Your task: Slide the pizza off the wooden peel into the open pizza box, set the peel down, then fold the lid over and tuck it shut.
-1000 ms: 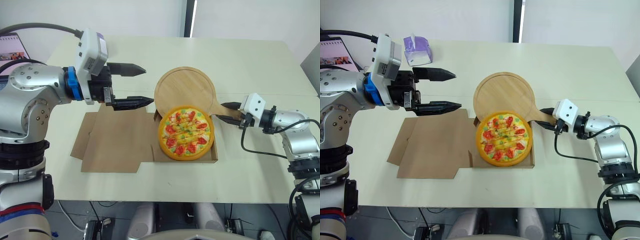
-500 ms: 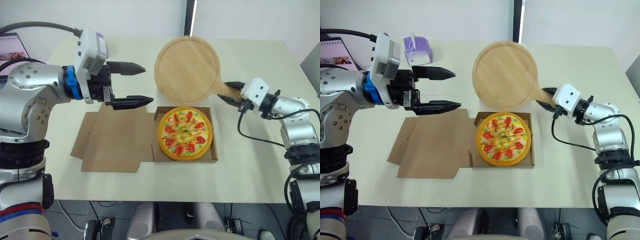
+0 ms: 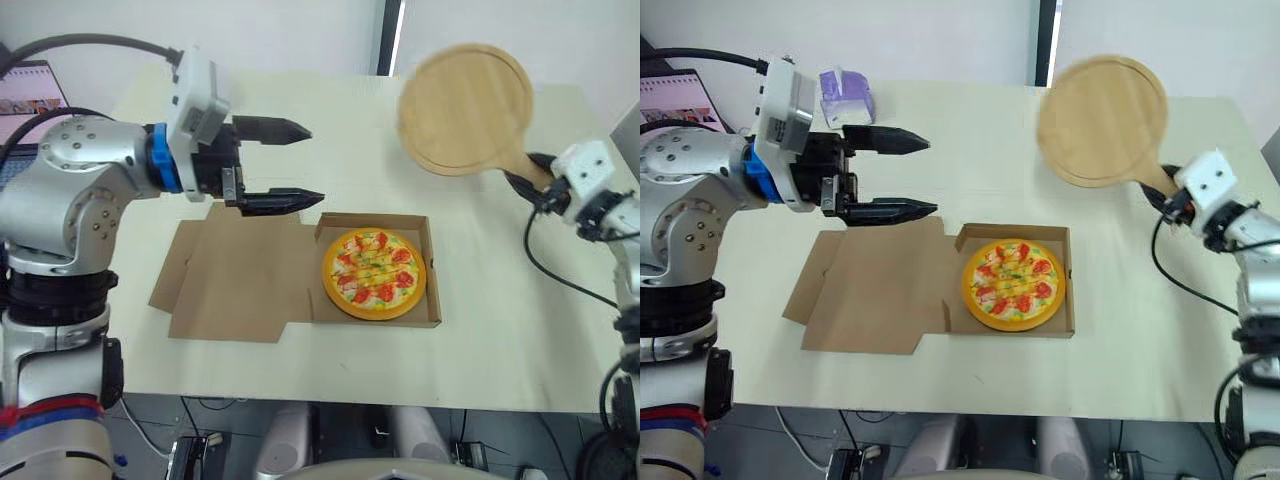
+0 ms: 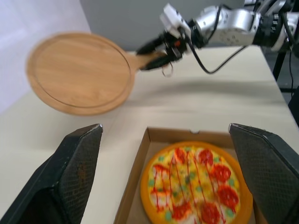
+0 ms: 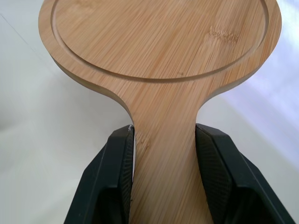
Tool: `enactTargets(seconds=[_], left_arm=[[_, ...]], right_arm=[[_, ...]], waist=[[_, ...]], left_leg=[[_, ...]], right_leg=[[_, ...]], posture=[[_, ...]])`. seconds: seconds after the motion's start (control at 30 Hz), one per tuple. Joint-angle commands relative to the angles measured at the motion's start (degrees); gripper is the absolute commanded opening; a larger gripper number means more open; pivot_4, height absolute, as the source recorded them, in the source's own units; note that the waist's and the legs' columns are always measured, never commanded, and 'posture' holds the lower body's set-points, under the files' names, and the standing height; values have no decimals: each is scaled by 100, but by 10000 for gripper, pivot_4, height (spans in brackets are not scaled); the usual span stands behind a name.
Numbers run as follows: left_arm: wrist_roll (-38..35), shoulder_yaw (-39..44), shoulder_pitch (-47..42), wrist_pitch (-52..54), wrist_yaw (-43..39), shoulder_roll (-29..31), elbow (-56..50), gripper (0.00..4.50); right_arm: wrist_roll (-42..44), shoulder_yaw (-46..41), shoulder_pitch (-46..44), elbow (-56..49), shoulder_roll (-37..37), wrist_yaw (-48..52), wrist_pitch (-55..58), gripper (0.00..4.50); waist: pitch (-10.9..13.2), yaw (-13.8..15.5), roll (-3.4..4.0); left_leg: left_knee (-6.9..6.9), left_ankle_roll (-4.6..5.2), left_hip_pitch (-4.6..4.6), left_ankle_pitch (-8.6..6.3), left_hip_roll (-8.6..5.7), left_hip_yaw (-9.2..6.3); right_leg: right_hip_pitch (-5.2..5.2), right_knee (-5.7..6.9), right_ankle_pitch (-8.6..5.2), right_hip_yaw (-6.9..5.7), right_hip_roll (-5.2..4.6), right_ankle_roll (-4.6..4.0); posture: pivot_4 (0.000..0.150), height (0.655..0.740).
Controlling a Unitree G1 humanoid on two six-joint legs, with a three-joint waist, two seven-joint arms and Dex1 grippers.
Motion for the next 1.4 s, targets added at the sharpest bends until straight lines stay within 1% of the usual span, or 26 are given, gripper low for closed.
enactTargets(seconds=[0.03, 0.1, 0.17, 0.23, 0.33, 0.47, 0.57, 0.6, 0.67, 0.7, 0.77, 0.87, 0.9, 0.97, 1.03, 1.2, 1.27, 1.33, 1.4], left_arm=[[9, -156, -348, -343, 2, -392, -62, 45000], [51, -319, -455, -437, -78, -585, -81, 45000], [39, -431, -534, -452, -151, -693, -66, 45000], [46, -536, -586, -464, -230, -767, -23, 45000], [181, -719, -582, -661, -321, -913, 82, 45000], [163, -777, -597, -667, -346, -1078, 135, 45000], [176, -746, -612, -654, -326, -1124, 197, 45000], [190, -735, -594, -662, -333, -1110, 209, 45000], [205, -687, -518, -632, -313, -1051, 188, 45000], [204, -648, -458, -593, -284, -1002, 156, 45000], [201, -557, -341, -527, -204, -899, 97, 45000], [137, -245, -52, -282, 102, -640, -52, 45000], [117, -146, 36, -217, 196, -566, -95, 45000], [17, 273, 403, 47, 527, -308, -280, 45000], [-109, 692, 767, 303, 854, -108, -454, 45000], [-344, 1810, 1881, 697, 1622, 153, -881, 45000], [-428, 2462, 2579, 871, 1996, 137, -1139, 45000], [-727, 3214, 3366, 1216, 2403, -27, -1560, 45000], [-1461, 4120, 4302, 1722, 2981, -487, -2163, 45000]], right_arm=[[507, -1065, 917, -1314, -63, -534, 1503, 16676], [517, -1525, 1737, -2043, 86, -835, 2147, 16676], [575, -1892, 2360, -2637, 268, -1089, 2716, 16676], [708, -2253, 2845, -3132, 505, -1315, 3363, 16676], [887, -2449, 3516, -3669, 713, -1317, 4045, 16657], [1327, -2758, 3632, -3792, 953, -1404, 4741, 16572], [1526, -2842, 3599, -3837, 949, -1391, 4981, 16569], [1461, -2866, 3585, -3822, 910, -1438, 4875, 16569], [1175, -2847, 3586, -3754, 750, -1486, 4310, 23620], [911, -2771, 3612, -3707, 567, -1470, 3853, 25343], [474, -2622, 3582, -3627, 257, -1458, 3062, 32426], [319, -2251, 2958, -3466, -132, -1348, 2294, 42952], [330, -2122, 2759, -3415, -191, -1287, 2142, 44548], [569, -1605, 1964, -3240, -222, -1055, 2066, 44548], [864, -1099, 1371, -3145, -191, -697, 2229, 44548], [1153, -94, 168, -2889, 157, -252, 2194, 44548], [1264, 283, -481, -2691, 455, -100, 2122, 44548], [1553, 627, -1130, -2548, 727, 292, 2273, 44548], [1884, 1084, -1765, -2478, 915, 953, 2542, 44548]], waist=[[-1, 34, 2], [-3, 40, 4], [-5, 32, 9], [-9, -11, 16], [-18, -62, 32], [-20, -114, 35], [-22, -111, 38], [-22, -110, 37], [-22, -109, 38], [-23, -109, 40], [-27, -120, 47], [-26, -182, 45], [-25, -193, 44], [-22, -231, 38], [-21, -277, 37], [-18, -243, 31], [-17, -216, 29], [-15, -233, 27], [-13, -282, 26]], left_leg=[[5, 2, -4, -1, 0, 2], [9, 4, -7, -2, 0, 0], [9, 5, -3, -3, 0, 3], [8, 6, 8, -3, 2, 11], [8, 23, 21, -13, 5, 16], [8, 29, 43, -16, 10, 8], [9, 29, 49, -16, 7, 4], [9, 29, 48, -16, 7, 3], [9, 29, 47, -16, 7, 2], [9, 29, 47, -16, 6, 3], [8, 29, 48, -16, 3, 7], [7, 28, 57, -16, 13, 11], [6, 26, 63, -14, 16, 11], [3, 25, 82, -14, 20, 6], [-1, 16, 90, -9, 21, 8], [-11, 20, 89, -12, 17, 1], [-9, 19, 88, -11, 10, -2], [-8, 13, 90, -9, 9, 2], [-10, 10, 88, -8, 11, -1]], right_leg=[[-1, 0, 1, 2, 0, 1], [-1, 2, 2, 1, 0, 3], [0, 5, 2, 4, 1, 3], [5, 11, 2, 13, 4, 3], [21, 13, 1, 21, 12, 4], [63, -4, -1, 15, 29, 7], [68, -5, -2, 10, 37, 8], [68, -5, -2, 10, 37, 8], [67, -5, -1, 9, 36, 8], [67, -5, -1, 10, 36, 8], [67, -5, -2, 13, 36, 9], [73, -7, -4, 18, 37, 12], [75, -6, -4, 18, 37, 12], [77, -6, -4, 14, 38, 10], [78, -6, -3, 18, 35, 7], [77, -11, -3, 10, 23, 6], [77, -11, -3, 7, 11, 6], [77, -12, -2, 11, 7, 7], [73, -13, -2, 6, 6, 6]], posture=[[1500, 7400], [1500, 7400], [1500, 7400], [1500, 7400], [1500, 7400], [1500, 7400], [1500, 7400], [1500, 7400], [1500, 7400], [1500, 7400], [1500, 7400], [1500, 7400], [1500, 7400], [1500, 7400], [1500, 7400], [1500, 7400], [1500, 7400], [1500, 7400], [1500, 7400]])
